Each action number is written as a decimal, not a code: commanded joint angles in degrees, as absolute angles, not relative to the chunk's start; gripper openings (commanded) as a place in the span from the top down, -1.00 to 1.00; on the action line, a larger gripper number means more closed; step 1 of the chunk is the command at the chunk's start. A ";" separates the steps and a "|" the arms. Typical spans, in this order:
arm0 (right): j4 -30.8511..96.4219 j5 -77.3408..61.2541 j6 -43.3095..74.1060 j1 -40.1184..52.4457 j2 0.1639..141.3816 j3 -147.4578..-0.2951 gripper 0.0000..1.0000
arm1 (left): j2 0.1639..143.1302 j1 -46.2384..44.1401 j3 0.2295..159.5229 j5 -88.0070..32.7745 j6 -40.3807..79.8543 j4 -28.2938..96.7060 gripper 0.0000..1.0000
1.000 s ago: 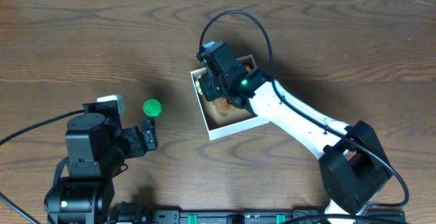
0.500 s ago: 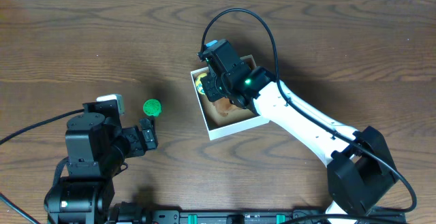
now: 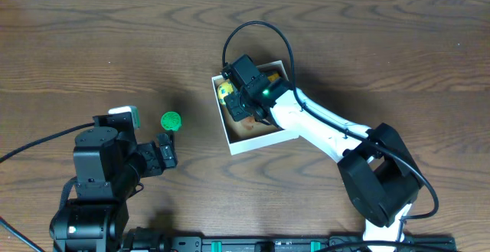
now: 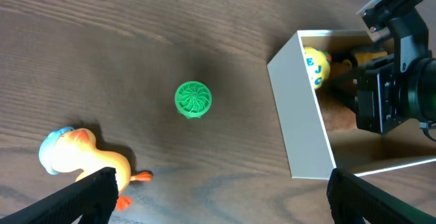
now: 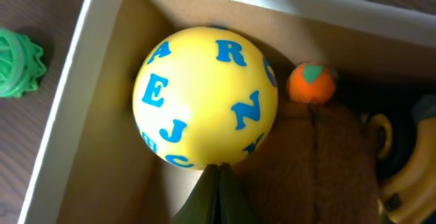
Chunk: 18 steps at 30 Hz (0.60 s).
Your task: Pack container
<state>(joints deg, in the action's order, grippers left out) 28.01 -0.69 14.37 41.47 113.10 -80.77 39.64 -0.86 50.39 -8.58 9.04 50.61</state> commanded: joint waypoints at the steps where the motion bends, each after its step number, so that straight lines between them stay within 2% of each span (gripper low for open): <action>1: 26.89 -0.86 14.06 41.23 110.85 -80.31 0.97 | 39.62 -0.99 51.13 -7.92 9.34 50.50 -0.96; 9: 26.79 4.36 14.04 39.77 101.01 -80.62 0.93 | 39.62 -0.99 51.13 -7.92 9.34 50.50 -0.96; 11: 27.97 6.92 14.17 39.00 97.67 -80.62 0.85 | 39.62 -0.99 51.13 -7.92 9.32 50.50 -0.96; 15: 34.46 11.07 23.03 34.48 92.25 -80.62 0.55 | 39.62 -0.99 51.13 -7.90 9.32 50.52 -0.96; 16: 36.69 10.85 25.96 32.80 91.29 -80.62 0.37 | 39.62 -0.99 51.13 -7.90 9.32 50.52 -0.96; 18: 42.92 8.05 31.57 27.38 89.56 -80.62 -0.19 | 39.59 -0.99 51.13 -7.92 9.34 50.54 -0.96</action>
